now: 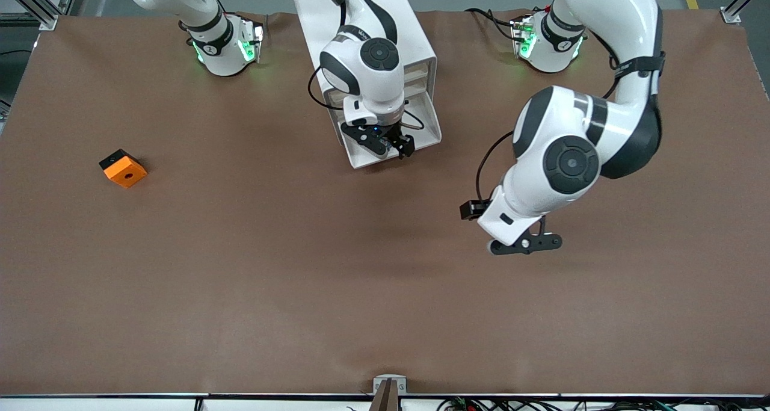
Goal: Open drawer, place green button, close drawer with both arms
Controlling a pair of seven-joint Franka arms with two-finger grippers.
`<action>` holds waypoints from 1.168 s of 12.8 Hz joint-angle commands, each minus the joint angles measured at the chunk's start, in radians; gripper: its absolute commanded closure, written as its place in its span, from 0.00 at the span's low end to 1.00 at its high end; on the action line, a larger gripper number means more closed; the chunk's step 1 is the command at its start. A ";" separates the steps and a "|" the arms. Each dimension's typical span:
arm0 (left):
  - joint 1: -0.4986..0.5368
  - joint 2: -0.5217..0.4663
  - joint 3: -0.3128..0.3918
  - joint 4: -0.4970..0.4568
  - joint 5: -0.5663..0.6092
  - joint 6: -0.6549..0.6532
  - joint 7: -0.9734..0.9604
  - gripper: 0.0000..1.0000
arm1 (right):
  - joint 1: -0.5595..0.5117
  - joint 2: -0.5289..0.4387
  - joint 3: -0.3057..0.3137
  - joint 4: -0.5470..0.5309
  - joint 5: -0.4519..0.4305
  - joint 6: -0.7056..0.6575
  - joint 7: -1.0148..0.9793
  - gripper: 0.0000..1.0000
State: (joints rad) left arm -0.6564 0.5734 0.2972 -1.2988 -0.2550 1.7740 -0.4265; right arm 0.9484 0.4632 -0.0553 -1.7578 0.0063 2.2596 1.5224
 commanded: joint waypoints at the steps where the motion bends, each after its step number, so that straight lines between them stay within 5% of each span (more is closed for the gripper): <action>1: -0.005 -0.064 -0.047 -0.164 0.011 0.141 0.003 0.00 | -0.078 -0.017 0.008 0.050 -0.016 -0.081 -0.115 0.00; 8: -0.009 -0.017 -0.164 -0.278 0.006 0.335 -0.150 0.00 | -0.365 -0.096 0.006 0.207 -0.022 -0.383 -0.570 0.00; 15: -0.098 0.013 -0.178 -0.381 0.006 0.375 -0.262 0.00 | -0.742 -0.190 0.006 0.314 -0.019 -0.682 -1.287 0.00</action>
State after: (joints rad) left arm -0.7380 0.6027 0.1192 -1.6284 -0.2550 2.1274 -0.6711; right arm 0.2923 0.2885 -0.0754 -1.4836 -0.0061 1.6559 0.3711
